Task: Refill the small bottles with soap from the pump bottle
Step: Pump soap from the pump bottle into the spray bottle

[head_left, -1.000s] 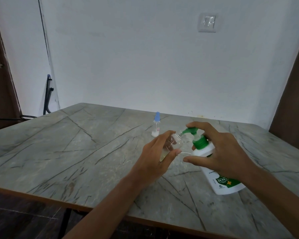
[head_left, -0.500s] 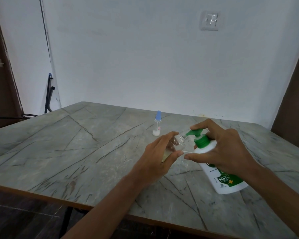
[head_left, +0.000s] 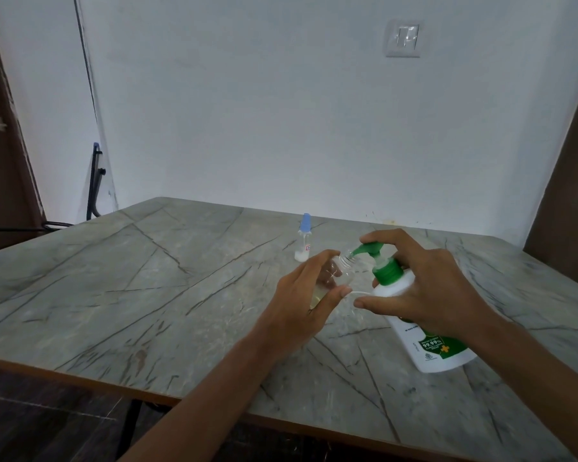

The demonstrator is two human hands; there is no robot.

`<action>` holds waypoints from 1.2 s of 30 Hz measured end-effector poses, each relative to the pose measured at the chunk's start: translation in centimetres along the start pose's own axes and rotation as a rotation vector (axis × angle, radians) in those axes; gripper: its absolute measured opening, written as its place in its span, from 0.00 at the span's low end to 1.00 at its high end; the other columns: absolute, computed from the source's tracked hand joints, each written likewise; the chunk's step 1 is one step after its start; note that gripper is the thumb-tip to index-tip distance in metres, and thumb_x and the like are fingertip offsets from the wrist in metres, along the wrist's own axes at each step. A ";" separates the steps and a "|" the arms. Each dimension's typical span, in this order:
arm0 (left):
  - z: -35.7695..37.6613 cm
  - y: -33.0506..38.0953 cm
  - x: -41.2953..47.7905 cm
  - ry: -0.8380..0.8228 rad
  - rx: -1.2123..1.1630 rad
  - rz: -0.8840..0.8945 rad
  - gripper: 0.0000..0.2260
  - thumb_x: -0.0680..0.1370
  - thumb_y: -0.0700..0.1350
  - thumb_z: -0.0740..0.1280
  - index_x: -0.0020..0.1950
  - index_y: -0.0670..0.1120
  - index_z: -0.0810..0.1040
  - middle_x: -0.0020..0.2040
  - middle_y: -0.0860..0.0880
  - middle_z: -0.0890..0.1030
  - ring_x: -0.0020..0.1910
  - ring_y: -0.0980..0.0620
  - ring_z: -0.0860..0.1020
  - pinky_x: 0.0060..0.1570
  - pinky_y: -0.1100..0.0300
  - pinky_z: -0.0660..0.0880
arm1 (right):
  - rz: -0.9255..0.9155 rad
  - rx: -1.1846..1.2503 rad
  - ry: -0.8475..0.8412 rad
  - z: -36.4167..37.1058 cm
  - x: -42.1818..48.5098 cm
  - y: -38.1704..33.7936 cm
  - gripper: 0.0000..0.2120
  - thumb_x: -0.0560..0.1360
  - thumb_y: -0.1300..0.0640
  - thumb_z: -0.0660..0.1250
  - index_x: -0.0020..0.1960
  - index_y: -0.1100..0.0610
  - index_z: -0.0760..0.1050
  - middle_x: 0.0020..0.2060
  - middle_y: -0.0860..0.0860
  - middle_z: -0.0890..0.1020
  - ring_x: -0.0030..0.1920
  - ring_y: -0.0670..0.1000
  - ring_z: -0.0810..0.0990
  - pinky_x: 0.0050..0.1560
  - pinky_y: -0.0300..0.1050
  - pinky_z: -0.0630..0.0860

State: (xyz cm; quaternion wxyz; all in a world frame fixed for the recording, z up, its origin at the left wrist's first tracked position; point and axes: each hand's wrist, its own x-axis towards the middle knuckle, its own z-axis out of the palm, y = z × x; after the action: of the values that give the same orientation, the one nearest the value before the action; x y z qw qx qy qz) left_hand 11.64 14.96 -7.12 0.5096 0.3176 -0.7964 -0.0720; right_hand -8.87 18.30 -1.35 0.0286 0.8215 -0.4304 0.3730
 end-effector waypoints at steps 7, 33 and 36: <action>0.0 0.2 0.0 -0.035 0.025 -0.009 0.20 0.79 0.52 0.65 0.68 0.47 0.69 0.53 0.57 0.75 0.47 0.69 0.75 0.50 0.78 0.69 | 0.003 0.075 0.030 -0.1 0.0 0.0 0.31 0.56 0.37 0.78 0.56 0.34 0.70 0.38 0.39 0.83 0.38 0.39 0.83 0.35 0.29 0.77; 0.2 -0.1 -0.1 -0.032 0.031 -0.019 0.19 0.79 0.53 0.65 0.68 0.49 0.68 0.53 0.58 0.75 0.49 0.71 0.74 0.49 0.79 0.68 | 0.001 0.082 0.014 -0.1 0.1 0.2 0.31 0.56 0.34 0.76 0.56 0.32 0.69 0.38 0.42 0.84 0.37 0.40 0.83 0.36 0.33 0.79; 0.2 0.0 -0.1 -0.047 0.021 -0.007 0.19 0.79 0.50 0.66 0.68 0.47 0.69 0.55 0.53 0.77 0.49 0.70 0.74 0.50 0.78 0.68 | 0.005 0.093 0.035 -0.2 0.0 0.1 0.30 0.56 0.36 0.77 0.54 0.38 0.72 0.39 0.40 0.84 0.37 0.39 0.83 0.35 0.33 0.79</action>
State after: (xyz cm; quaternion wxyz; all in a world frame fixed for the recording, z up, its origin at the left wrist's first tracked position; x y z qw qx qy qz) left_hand 11.45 14.95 -7.29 0.4872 0.3239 -0.8077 -0.0729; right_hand -9.02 18.29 -1.20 -0.0030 0.8140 -0.4142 0.4072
